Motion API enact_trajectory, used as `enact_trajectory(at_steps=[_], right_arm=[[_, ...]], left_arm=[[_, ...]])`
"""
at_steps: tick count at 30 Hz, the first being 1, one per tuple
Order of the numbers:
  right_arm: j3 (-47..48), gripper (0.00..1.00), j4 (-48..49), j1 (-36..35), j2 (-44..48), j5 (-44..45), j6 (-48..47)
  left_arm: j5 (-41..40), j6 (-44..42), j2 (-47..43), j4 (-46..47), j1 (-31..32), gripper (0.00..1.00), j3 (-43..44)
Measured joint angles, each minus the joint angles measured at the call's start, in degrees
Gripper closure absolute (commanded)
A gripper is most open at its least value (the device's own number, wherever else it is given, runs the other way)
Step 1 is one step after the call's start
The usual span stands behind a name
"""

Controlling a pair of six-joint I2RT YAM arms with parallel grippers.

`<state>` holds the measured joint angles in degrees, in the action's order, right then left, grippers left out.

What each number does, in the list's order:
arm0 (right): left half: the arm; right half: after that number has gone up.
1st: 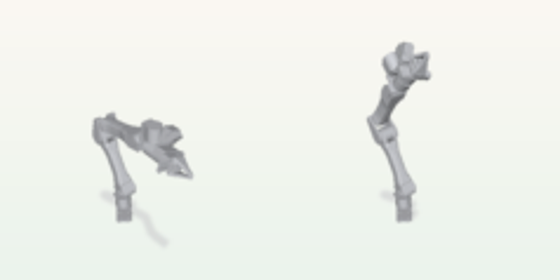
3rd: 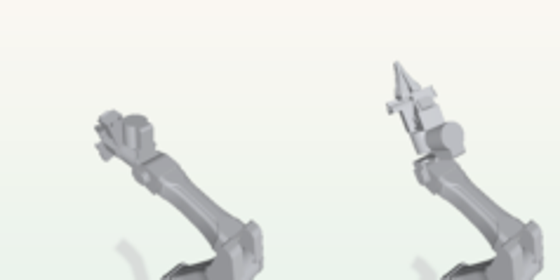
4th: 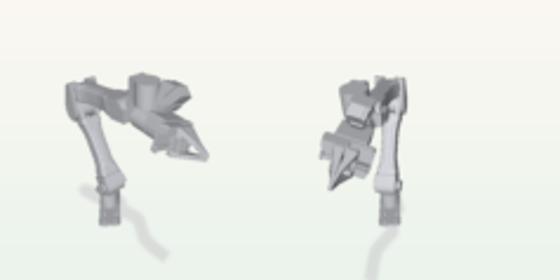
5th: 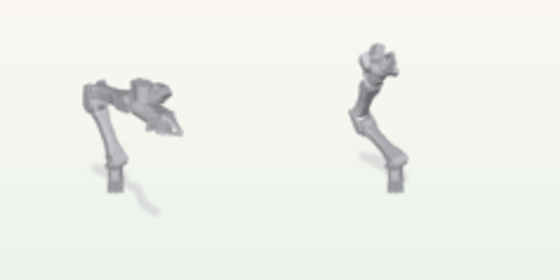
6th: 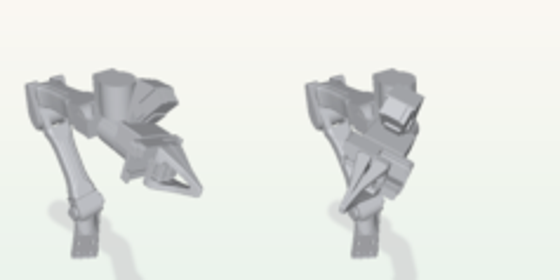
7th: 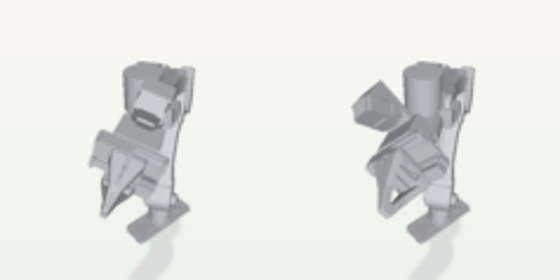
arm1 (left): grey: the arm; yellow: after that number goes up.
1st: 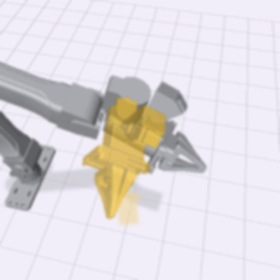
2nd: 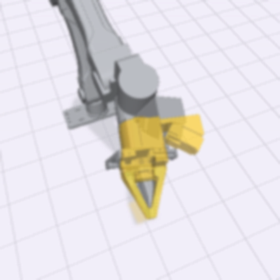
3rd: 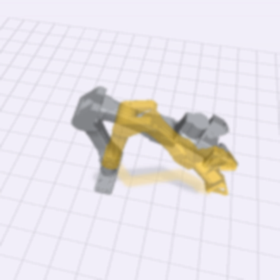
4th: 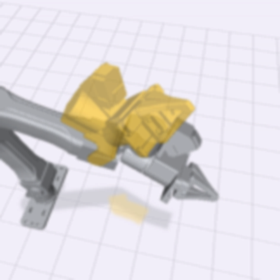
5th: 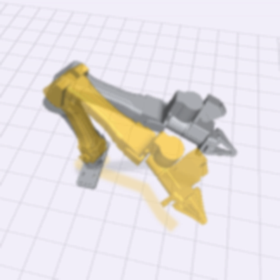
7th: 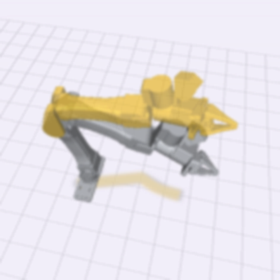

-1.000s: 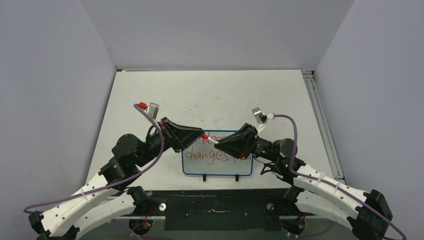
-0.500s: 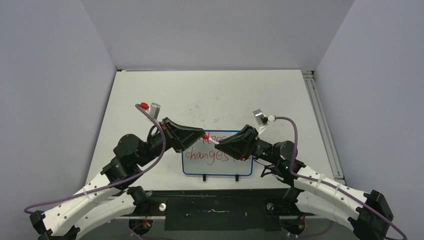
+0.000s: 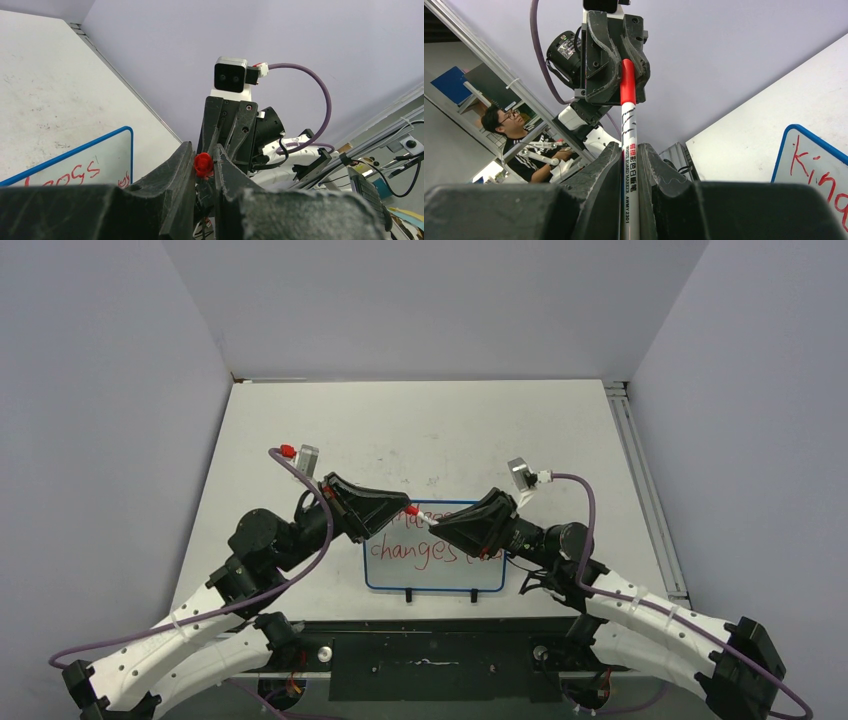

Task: Write a sentence on the whiteboard
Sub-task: Close the whiteboard marker at the center of the board.

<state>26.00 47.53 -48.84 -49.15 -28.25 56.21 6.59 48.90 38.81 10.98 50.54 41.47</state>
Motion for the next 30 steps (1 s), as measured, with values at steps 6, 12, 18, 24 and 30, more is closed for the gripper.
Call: enact_trajectory(at_steps=[6,12,18,24,30], right_arm=[[0.00,0.95,0.81,0.00,-0.70,-0.02,-0.02],[0.02,0.95,2.03,0.00,-1.55,-0.04,-0.04],[0.04,0.95,2.71,0.00,-2.25,-0.04,-0.15],[0.61,0.95,3.21,0.00,-2.95,-0.13,-0.24],[1.84,0.95,3.50,0.00,-3.80,-0.52,-0.72]], left_arm=[[0.09,0.02,-0.17,0.48,-0.15,1.00,-0.42],[0.04,0.02,-0.39,1.29,-0.31,1.00,-0.96],[-0.48,0.24,-0.50,2.84,-0.22,1.00,-1.95],[-2.03,0.17,-0.50,4.13,0.76,1.00,-2.60],[-3.58,-0.07,-0.55,5.40,1.51,1.00,-2.62]])
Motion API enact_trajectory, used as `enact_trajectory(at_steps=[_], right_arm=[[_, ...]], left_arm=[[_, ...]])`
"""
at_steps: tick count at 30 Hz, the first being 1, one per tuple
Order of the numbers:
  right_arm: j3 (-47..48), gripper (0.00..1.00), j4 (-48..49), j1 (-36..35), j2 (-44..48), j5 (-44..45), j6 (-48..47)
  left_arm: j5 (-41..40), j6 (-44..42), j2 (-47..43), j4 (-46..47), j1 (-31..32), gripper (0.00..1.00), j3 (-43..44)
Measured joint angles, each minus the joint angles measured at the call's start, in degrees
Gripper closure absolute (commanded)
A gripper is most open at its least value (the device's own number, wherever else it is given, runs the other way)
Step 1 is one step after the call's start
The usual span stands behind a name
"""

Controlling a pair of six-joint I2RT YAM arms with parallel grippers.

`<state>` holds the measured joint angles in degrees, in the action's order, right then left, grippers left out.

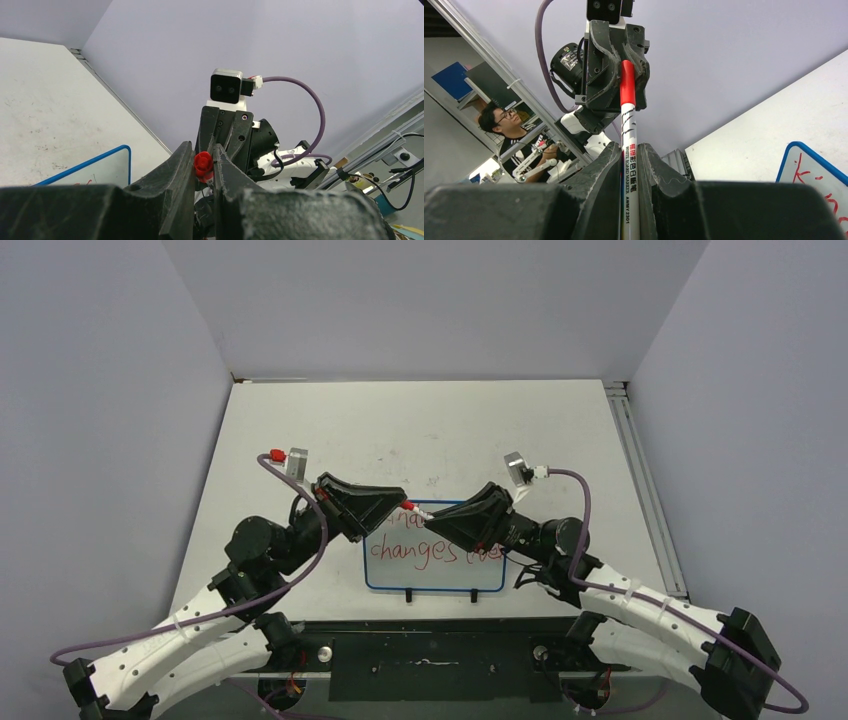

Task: Write a sentence on the whiteboard
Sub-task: Close the whiteboard marker at the center of the board, then place the whiteboard marker at the center of the board.

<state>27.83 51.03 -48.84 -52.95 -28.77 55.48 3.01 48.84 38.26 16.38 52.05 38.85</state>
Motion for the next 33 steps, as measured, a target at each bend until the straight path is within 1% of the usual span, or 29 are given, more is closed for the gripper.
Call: enact_trajectory(at_steps=[4,5,7,9,11,14,16,19,23,28,30,33], right_arm=[[0.81,0.95,-0.13,0.00,-0.57,-0.04,-0.76],[1.01,0.95,-0.20,0.00,-0.74,-0.04,-0.92],[1.33,0.95,-0.85,0.00,-0.74,0.00,-1.42],[2.05,0.95,-2.75,0.00,-0.11,0.13,-2.58],[3.74,0.95,-6.84,-0.31,1.18,2.40,-4.44],[7.74,0.95,-15.78,0.07,3.54,9.20,-8.55],[10.54,0.95,-22.10,0.15,5.38,13.22,-11.63],[15.78,0.95,-32.76,0.15,7.74,19.37,-16.76],[23.15,0.95,-45.88,0.15,7.87,28.11,-22.34],[33.29,0.95,-61.57,0.92,1.73,37.66,-28.15],[36.41,0.95,-65.72,1.81,-1.38,40.46,-30.03],[37.31,0.95,-70.79,5.20,-4.42,42.21,-32.28]], left_arm=[[-0.96,-0.48,-0.17,0.11,0.04,1.00,0.11],[-1.22,-0.81,-0.26,-0.31,0.07,0.98,0.31],[-1.86,-1.88,-0.35,-2.25,0.26,0.85,1.36],[-2.54,-3.23,-0.33,-5.03,0.52,0.63,2.95],[-1.86,-5.70,0.22,-10.58,1.03,0.47,5.73],[0.59,-9.05,2.01,-19.26,2.23,0.27,9.94],[1.11,-11.41,3.28,-23.78,1.16,0.18,12.72],[2.38,-14.71,3.82,-28.68,-3.04,0.11,15.41],[6.93,-18.21,4.48,-32.74,-13.81,0.08,17.35],[15.58,-20.22,7.52,-33.81,-28.28,0.07,17.33],[17.22,-20.55,8.13,-33.79,-32.28,0.07,16.17],[18.56,-21.42,8.28,-34.40,-37.75,0.07,13.81]])
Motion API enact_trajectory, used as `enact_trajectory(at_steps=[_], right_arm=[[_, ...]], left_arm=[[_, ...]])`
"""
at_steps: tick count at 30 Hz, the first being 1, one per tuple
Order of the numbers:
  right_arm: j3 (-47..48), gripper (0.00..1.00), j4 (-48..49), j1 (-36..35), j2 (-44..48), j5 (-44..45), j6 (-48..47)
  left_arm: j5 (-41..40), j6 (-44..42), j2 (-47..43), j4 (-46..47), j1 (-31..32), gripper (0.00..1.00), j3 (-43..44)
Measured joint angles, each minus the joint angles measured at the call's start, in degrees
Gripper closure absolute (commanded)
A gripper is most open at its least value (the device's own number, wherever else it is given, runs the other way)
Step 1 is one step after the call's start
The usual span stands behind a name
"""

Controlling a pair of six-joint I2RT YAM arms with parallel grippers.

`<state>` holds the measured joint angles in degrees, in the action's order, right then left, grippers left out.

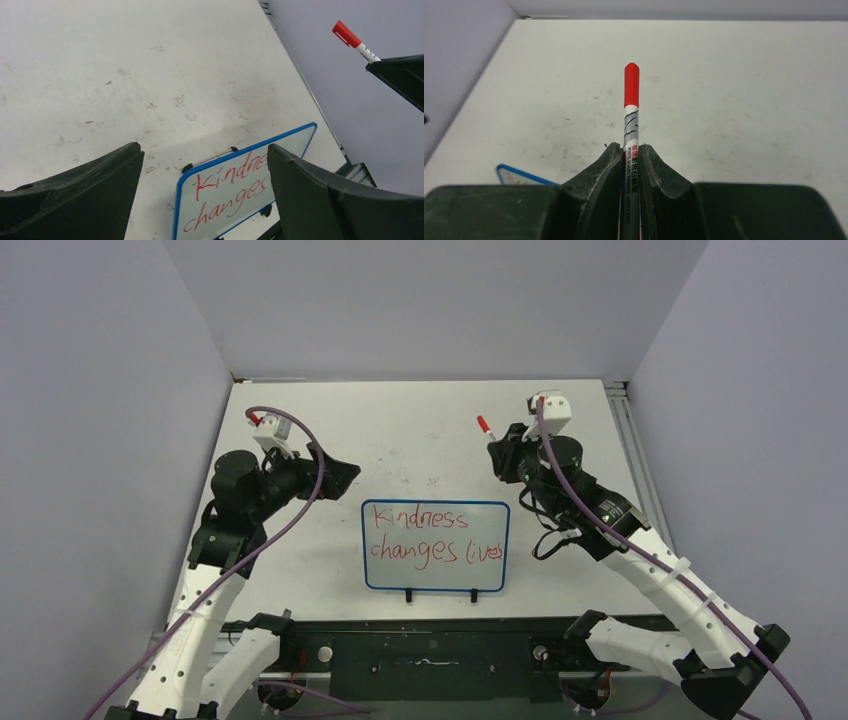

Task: Write a sentence on the whiteboard
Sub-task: Place the whiteboard marker at the center of the board.

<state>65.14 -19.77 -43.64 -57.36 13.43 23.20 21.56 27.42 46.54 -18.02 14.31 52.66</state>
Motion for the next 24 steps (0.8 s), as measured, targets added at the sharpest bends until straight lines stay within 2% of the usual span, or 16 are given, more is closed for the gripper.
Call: enact_trajectory(at_steps=[6,12,16,24], right_arm=[[-1.73,0.95,-4.22,18.62,-2.29,-4.50,-1.09],[-12.76,0.95,-2.14,31.39,-1.77,-11.87,1.18],[-21.44,0.95,0.35,35.87,-0.87,-16.00,4.31],[-34.99,0.94,8.00,36.48,-0.07,-18.97,10.95]], left_arm=[[-4.74,-4.50,-2.19,-0.98,-5.05,0.06,-4.42],[-12.26,-8.79,-5.01,-2.01,-5.16,0.06,-8.81],[-16.15,-10.49,-5.64,-2.84,-5.18,0.05,-10.19],[-19.43,-12.04,-7.76,-2.97,-5.31,0.05,-10.91]])
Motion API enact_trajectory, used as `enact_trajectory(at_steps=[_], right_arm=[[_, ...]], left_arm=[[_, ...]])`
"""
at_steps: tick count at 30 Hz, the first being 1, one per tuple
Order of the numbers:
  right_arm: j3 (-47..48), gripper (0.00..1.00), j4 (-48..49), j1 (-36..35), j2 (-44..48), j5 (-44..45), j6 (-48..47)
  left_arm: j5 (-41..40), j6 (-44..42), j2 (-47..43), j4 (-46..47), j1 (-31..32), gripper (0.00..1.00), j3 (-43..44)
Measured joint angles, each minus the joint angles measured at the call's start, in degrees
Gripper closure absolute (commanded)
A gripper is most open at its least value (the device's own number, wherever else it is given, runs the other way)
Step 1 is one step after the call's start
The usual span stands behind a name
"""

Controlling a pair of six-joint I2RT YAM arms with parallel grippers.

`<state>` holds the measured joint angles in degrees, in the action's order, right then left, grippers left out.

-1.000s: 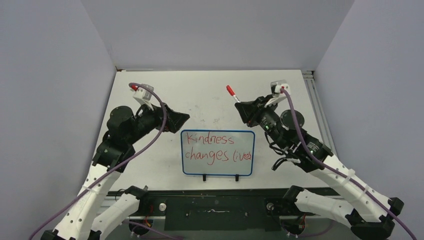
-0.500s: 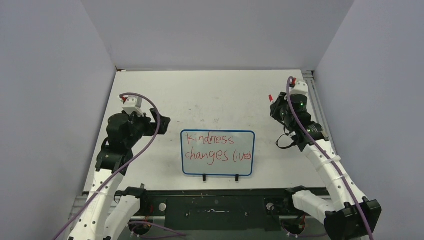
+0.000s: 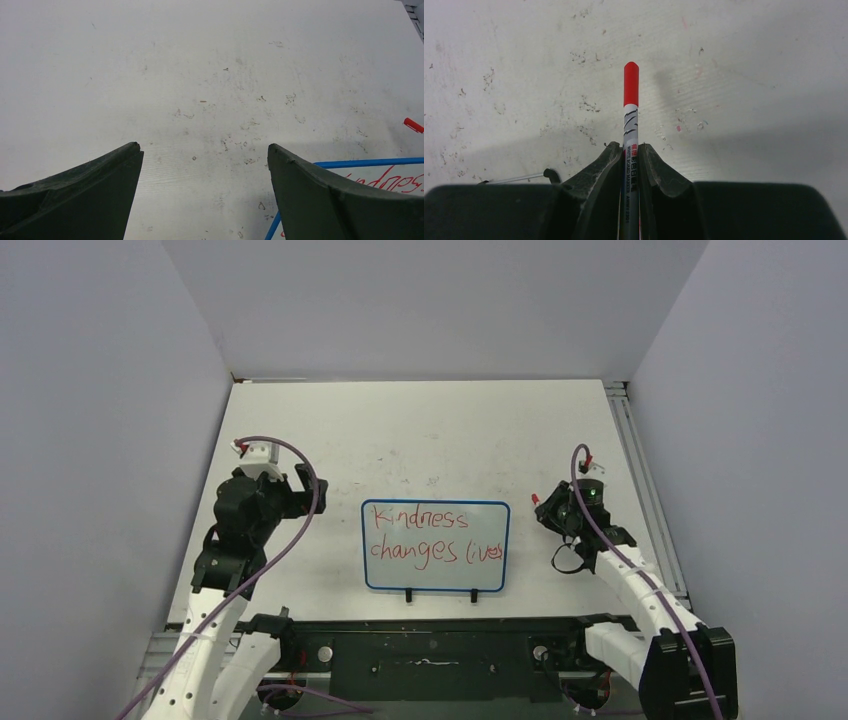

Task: Write a sentence on the whiteboard
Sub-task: Place the whiteboard marker at the center of the board.

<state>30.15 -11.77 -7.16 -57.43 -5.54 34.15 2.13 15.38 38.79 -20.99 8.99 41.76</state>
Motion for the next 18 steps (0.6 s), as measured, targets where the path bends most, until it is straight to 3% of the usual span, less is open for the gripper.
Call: enact_trajectory(at_steps=[11,18], right_arm=[[-1.90,0.92,3.13,0.00,-6.05,2.82,2.23],[-1.90,0.66,4.33,0.00,-9.01,3.67,2.60]], left_arm=[[-0.46,-0.20,-0.33,-0.11,0.00,0.05,-0.07],[-0.87,-0.57,-0.31,-0.90,0.00,0.04,-0.07]])
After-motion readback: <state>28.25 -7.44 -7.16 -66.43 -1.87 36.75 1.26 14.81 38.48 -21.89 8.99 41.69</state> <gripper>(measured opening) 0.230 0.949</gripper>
